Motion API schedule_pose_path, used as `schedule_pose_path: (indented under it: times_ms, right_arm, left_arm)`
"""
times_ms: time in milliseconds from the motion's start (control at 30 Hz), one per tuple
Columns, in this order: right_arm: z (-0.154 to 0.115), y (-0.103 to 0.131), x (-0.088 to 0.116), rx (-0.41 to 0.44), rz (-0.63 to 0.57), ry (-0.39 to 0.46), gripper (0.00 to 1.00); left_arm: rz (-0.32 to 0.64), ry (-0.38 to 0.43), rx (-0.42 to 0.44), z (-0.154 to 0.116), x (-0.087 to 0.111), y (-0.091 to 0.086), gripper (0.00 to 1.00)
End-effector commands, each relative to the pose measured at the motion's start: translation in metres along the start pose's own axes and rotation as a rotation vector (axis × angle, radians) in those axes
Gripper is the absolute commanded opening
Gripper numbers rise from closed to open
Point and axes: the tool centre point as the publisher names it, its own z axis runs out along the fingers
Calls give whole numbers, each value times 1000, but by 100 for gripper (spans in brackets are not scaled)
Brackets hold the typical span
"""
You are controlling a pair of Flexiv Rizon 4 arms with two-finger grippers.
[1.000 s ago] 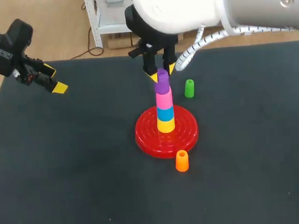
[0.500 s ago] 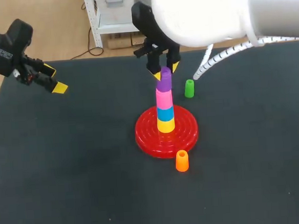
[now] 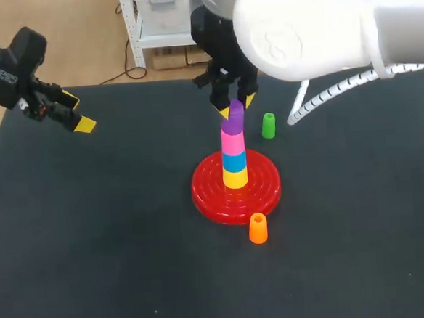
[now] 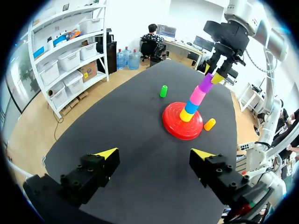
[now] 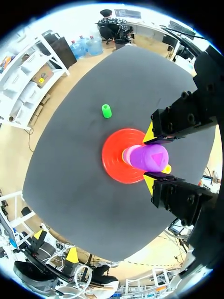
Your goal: Pick up and stack the cylinders on the red base in this order: pink,purple,orange,green
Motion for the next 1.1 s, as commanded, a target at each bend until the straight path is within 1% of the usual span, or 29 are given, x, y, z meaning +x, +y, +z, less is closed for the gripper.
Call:
schedule_pose_path:
  times_ms: [33,267,500,600,833,1100]
  right_arm:
    - [5,1,-1,5,1,8,0]
    - [11,1,-8,9,8,48,0]
    - [8,2,-14,8,3,60,0]
    - [9,2,-15,2,6,68,0]
    - [-1,4,-16,-9,-14,75,0]
    - [2,8,-13,-3,-54,133,0]
  left_arm:
    - [2,-3,0,0,1,0,100]
    - [2,-3,0,0,1,0,100]
    - [2,-3,0,0,1,0,100]
    - [2,-3,0,0,1,0,100]
    - [2,-3,0,0,1,0,100]
    - [2,-3,0,0,1,0,100]
